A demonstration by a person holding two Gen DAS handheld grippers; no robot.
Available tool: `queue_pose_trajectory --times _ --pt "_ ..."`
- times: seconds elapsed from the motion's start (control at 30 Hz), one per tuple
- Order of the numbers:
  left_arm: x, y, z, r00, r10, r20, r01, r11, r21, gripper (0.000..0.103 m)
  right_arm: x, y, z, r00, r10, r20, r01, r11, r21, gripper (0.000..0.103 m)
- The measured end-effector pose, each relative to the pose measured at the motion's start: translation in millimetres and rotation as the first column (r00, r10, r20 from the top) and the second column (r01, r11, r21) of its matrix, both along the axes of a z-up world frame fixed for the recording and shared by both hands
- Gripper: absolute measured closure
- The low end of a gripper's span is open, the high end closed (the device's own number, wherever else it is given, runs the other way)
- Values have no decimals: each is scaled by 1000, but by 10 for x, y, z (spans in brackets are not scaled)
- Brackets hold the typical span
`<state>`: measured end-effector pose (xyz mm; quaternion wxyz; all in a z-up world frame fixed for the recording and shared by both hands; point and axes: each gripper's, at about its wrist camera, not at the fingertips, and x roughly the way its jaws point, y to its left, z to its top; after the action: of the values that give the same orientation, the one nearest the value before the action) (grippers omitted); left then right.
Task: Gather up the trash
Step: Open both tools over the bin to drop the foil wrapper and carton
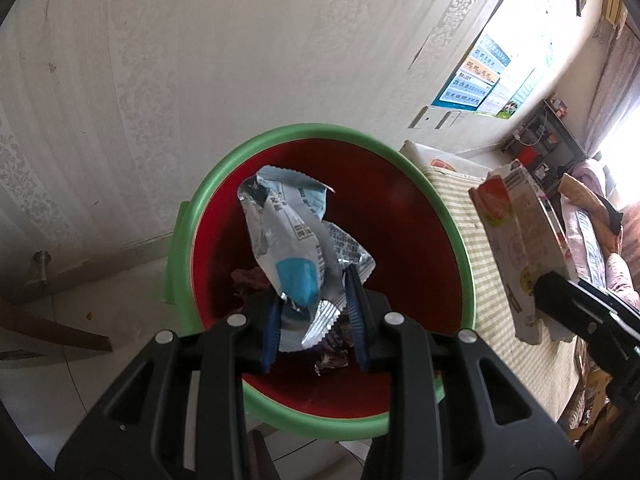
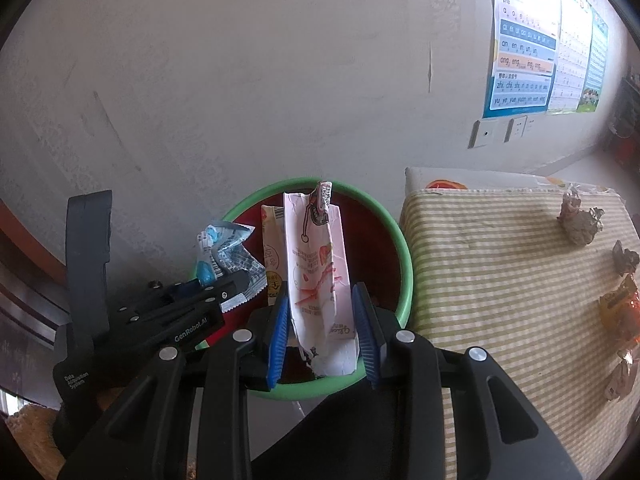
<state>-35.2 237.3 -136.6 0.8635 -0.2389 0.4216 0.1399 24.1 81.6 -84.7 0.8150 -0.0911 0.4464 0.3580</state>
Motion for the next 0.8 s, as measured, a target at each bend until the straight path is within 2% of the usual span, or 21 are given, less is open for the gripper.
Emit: queue_pose_trajectory --times 0.1,0.17,0.27,0.37,0.47,0.6,0.7,0.8 --pt "18 8 0 1000 10 0 -10 1000 1 72 2 3 -5 1000 -2 -3 2 1000 6 62" --pt "12 16 10 1000 18 7 -18 1000 3 62 13 -5 2 1000 -6 -4 6 1000 16 47" --pt "-19 20 37 999 29 21 -29 1000 9 51 22 -28 28 1000 -14 -6 14 999 31 45" --pt "-30 11 65 999 29 29 -29 999 13 43 24 -89 62 1000 -31 3 31 999 43 37" --pt "-29 -15 88 999 24 35 -24 1000 19 41 49 -233 87 998 -64 11 64 996 58 36" --pt "11 -57 132 999 11 36 -12 1000 25 40 142 -627 36 986 -164 22 163 985 51 35" --pt "47 -107 161 999 -3 34 2 1000 31 40 281 -1135 -85 954 -298 21 298 954 19 35" --pt "84 -185 190 999 -22 34 20 999 35 40 441 -1854 -205 877 -480 28 481 876 -27 35"
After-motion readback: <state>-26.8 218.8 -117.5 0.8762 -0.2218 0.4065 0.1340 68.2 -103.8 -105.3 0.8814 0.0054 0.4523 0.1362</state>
